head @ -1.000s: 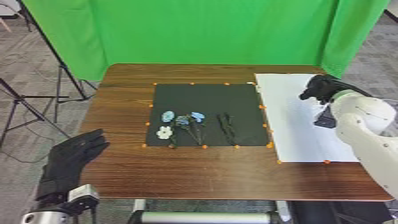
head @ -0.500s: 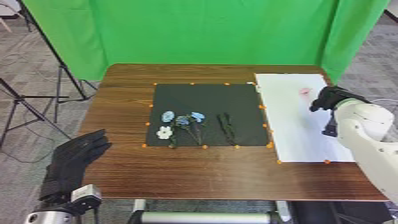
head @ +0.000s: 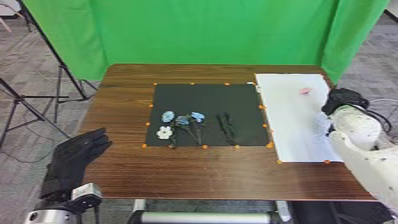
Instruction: Arrange flowers
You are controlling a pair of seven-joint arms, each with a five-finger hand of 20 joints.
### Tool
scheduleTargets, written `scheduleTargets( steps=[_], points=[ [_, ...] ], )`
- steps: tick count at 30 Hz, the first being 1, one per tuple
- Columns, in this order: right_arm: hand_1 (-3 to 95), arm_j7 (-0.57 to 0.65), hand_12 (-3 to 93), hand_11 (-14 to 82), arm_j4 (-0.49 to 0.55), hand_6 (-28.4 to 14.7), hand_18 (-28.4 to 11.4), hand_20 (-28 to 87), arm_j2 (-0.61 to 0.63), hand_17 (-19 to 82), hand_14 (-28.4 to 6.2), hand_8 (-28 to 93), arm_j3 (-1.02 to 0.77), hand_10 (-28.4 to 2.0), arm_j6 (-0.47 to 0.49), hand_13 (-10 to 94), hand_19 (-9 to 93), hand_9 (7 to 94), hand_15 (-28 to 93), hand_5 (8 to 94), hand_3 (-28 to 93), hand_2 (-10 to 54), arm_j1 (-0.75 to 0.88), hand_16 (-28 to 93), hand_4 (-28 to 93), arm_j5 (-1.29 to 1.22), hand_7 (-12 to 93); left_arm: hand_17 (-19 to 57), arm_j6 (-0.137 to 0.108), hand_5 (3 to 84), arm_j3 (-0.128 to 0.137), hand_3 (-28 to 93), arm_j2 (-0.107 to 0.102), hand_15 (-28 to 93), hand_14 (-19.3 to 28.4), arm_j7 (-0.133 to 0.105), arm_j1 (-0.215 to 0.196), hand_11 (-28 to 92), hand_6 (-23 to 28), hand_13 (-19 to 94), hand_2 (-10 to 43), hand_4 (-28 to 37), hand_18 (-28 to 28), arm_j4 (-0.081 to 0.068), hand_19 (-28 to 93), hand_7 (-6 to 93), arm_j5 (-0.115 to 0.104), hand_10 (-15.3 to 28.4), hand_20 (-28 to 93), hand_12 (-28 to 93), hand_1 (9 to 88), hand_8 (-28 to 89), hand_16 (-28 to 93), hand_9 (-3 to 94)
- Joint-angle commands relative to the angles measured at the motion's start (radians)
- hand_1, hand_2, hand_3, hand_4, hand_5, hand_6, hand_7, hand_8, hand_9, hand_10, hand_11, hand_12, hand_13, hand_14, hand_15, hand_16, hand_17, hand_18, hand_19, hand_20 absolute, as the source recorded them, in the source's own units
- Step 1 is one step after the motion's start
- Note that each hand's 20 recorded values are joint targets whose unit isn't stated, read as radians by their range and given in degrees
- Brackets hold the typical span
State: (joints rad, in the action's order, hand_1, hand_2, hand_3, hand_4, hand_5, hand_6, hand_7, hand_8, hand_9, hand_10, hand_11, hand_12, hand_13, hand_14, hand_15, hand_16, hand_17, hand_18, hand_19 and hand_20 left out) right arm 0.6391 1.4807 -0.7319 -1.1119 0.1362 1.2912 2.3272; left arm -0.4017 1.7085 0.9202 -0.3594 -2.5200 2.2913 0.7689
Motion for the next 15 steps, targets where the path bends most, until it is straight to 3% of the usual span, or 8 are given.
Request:
scheduleTargets(
  steps=[1, 2, 3, 9, 15],
  points=[
    [55.8, 0.008, 32.6, 18.9, 0.063, 0.0, -17.7, 34, 0.05, 46, -2.1, 0, 0.044, -6.6, -0.112, 77, 93, 87.8, 72, 78.2, 75, -6.0, 0.012, 20, -28, 0.008, 24, -9.2, 0.013, 49.6, 0.002, 83, 0.016, 59, 28.0, 0.017, -0.008, 36, 15.0, 28, 6.1, -10.7, 21.4, 0.002, 57, 15.4, 0.007, 22.1, 14, 10, 29.0, -9, -12, 40.6],
    [56.0, 0.003, 33.1, 18.8, 0.072, -0.2, -17.6, 34, 0.049, 46, -2.1, 0, 0.056, -6.7, -0.142, 77, 93, 87.9, 72, 78.5, 75, -6.1, 0.002, 21, -28, 0.003, 23, -9.2, 0.002, 49.6, 0.004, 83, -0.001, 59, 28.0, 0.004, -0.02, 36, 15.0, 28, 6.2, -10.7, 21.4, 0.006, 57, 15.4, -0.006, 22.1, 14, 10, 29.0, -9, -12, 40.6],
    [56.2, -0.008, 33.3, 18.9, 0.091, -0.4, -17.6, 34, 0.055, 47, -2.1, 0, 0.059, -6.8, -0.149, 77, 93, 88.0, 72, 78.8, 75, -6.3, 0.0, 21, -28, -0.008, 23, -9.2, 0.002, 49.6, 0.008, 83, -0.003, 59, 28.0, 0.008, -0.02, 36, 15.1, 28, 6.2, -10.7, 21.4, 0.007, 57, 15.4, -0.004, 22.2, 14, 10, 29.0, -9, -12, 40.6],
    [56.5, -0.069, 34.0, 18.9, 0.179, -0.6, -17.4, 34, 0.041, 47, -2.2, 1, 0.14, -7.0, -0.231, 77, 93, 88.4, 72, 79.4, 76, -6.7, -0.07, 21, -28, -0.027, 23, -9.3, 0.007, 49.6, 0.025, 84, 0.006, 58, 28.0, 0.022, -0.026, 36, 15.1, 28, 6.2, -10.7, 21.5, 0.015, 57, 15.3, 0.004, 22.2, 14, 10, 28.9, -9, -12, 40.7],
    [56.3, -0.122, 33.9, 19.0, 0.246, -0.7, -17.5, 34, -0.026, 47, -2.3, 1, 0.29, -7.2, -0.254, 77, 93, 88.5, 72, 79.8, 76, -6.8, -0.184, 21, -28, -0.049, 22, -9.2, 0.008, 49.6, 0.04, 84, 0.014, 59, 28.0, 0.033, -0.032, 36, 15.1, 28, 6.1, -10.7, 21.5, 0.024, 57, 15.3, 0.011, 22.1, 14, 10, 28.9, -9, -12, 40.7]
  ],
)
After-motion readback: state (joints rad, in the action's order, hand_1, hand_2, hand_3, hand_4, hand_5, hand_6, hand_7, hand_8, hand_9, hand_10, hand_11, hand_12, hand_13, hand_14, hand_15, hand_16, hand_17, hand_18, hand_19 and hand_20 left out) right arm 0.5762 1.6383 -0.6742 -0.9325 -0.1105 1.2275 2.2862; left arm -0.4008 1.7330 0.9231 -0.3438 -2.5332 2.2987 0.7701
